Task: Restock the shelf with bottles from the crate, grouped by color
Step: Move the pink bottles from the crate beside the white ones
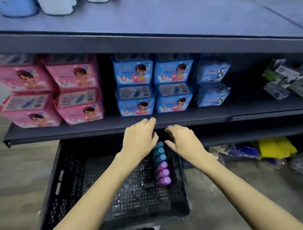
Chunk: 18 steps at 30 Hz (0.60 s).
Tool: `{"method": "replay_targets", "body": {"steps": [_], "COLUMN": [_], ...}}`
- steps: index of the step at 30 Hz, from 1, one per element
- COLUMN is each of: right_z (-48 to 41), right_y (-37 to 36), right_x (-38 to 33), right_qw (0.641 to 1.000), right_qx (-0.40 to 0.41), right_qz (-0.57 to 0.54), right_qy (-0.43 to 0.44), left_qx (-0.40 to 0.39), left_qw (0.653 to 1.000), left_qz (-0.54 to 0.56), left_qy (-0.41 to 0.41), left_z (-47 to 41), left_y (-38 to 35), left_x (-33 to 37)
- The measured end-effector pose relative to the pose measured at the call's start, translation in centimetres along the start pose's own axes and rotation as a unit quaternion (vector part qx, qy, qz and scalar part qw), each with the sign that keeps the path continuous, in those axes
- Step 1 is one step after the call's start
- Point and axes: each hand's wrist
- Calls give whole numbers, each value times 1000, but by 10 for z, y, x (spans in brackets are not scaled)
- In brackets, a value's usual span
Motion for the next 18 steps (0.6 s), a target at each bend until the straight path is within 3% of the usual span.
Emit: {"method": "replay_targets", "body": {"steps": [5,10,14,18], "right_z": [13,38,47,52], "right_y": [-65,-133,-171,-187], "right_x": [28,41,47,52], "right_qw": [988,938,930,930], "right_qx": [-112,-262,-245,-225], "right_qz": [11,16,56,68], "right_qy": [-102,-225,-269,-283], "left_qx": [-128,-232,-280,-310], "left_qw": [991,971,954,945], "left_qz": [29,54,58,45], "left_qy": [-7,-21,-95,-96], "left_z": [32,61,80,93], "left_y": [-50,-93,-120,-137], "left_x": [0,-5,-6,-1]}}
Point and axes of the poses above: each hand's wrist, its own z-axis away from the middle knuckle, its own y-axis out of the back of the hand, x = y × z, and after that the axes turned 15 degrees about -z, right-handed
